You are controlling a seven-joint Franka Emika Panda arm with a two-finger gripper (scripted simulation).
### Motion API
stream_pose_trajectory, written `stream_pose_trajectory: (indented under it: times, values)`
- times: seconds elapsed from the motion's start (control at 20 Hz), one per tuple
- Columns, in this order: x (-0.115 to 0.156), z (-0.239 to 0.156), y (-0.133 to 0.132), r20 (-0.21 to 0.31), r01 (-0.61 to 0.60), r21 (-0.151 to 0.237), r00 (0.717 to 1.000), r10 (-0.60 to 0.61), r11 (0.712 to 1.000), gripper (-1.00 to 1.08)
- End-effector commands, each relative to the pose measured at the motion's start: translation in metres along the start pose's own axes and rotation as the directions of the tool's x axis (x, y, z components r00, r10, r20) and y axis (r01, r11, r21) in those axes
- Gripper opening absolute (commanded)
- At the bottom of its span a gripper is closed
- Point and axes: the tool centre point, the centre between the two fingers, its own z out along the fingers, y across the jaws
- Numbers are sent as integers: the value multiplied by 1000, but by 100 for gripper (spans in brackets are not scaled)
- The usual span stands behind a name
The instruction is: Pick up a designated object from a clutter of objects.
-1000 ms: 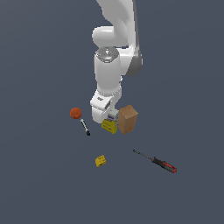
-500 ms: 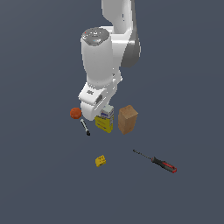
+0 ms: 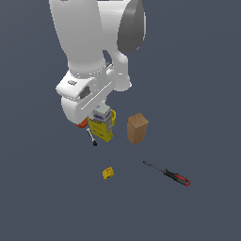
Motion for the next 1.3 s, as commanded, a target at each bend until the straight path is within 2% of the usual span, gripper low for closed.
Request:
stream_pose_trajectory:
  times: [0.0,0.6,1.25]
  values:
    - [-4,-19,12,0,0,1,1000,0,1000,-100]
    - [-17,-93,61,1,1,1,1000,-1,1000,-100]
    - [-27,-151,100,1,1,1,1000,-1,1000,-100]
